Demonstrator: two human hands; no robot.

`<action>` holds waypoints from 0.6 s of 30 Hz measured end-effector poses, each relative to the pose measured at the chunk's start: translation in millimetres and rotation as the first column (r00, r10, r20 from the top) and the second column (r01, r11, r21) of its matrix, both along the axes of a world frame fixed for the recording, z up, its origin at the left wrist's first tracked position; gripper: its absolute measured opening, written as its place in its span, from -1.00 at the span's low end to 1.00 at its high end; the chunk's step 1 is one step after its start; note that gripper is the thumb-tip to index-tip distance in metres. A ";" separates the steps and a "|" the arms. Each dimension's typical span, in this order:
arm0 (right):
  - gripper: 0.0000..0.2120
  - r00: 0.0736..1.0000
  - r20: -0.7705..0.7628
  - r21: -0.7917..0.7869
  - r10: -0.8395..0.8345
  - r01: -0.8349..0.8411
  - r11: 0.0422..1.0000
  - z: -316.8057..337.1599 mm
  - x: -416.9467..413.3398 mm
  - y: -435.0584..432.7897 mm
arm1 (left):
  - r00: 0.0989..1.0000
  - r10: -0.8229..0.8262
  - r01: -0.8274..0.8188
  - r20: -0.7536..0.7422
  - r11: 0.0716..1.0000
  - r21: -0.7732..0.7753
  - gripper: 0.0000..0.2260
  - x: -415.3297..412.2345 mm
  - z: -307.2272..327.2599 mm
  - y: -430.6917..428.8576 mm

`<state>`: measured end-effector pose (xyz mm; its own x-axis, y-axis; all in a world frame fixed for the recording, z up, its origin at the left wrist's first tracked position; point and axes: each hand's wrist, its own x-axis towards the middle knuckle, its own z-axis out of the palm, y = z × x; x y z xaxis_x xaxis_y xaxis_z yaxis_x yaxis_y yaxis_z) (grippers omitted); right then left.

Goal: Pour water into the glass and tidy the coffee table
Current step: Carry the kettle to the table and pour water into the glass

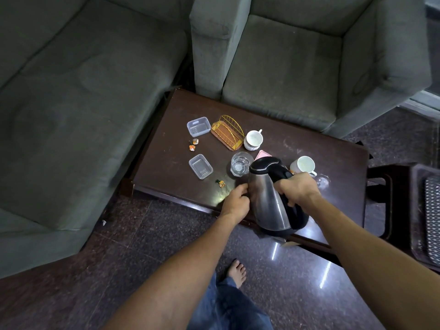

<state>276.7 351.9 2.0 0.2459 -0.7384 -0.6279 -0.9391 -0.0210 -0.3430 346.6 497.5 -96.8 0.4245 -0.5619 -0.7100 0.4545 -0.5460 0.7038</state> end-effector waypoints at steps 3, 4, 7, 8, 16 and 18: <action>-0.81 1.000 -0.001 0.006 -0.004 0.004 1.000 0.5 0.7 0.2 | 1.000 0.001 -0.001 -0.012 1.000 -0.011 -0.50 0.7 3.7 0.8; -0.81 1.000 -0.005 0.007 -0.001 0.001 1.000 0.6 0.6 0.4 | 1.000 0.003 -0.003 -0.012 1.000 -0.015 -0.50 0.9 4.8 1.1; -0.80 1.000 -0.012 0.007 0.004 -0.004 1.000 1.1 0.9 0.6 | 1.000 0.002 -0.002 0.005 1.000 -0.019 -0.50 1.2 7.0 1.3; -0.79 1.000 -0.011 0.006 0.008 -0.007 1.000 1.6 1.0 0.5 | 1.000 0.003 -0.003 0.005 1.000 -0.014 -0.50 0.8 6.3 1.1; -0.86 1.000 -0.011 -0.004 0.002 -0.002 1.000 2.9 1.3 2.2 | 1.000 0.003 -0.003 0.011 1.000 -0.001 -0.50 -0.5 2.6 1.8; -0.85 1.000 -0.013 -0.003 0.006 -0.006 1.000 2.4 1.0 3.0 | 1.000 0.005 -0.005 0.014 1.000 0.001 -0.50 0.4 1.7 2.1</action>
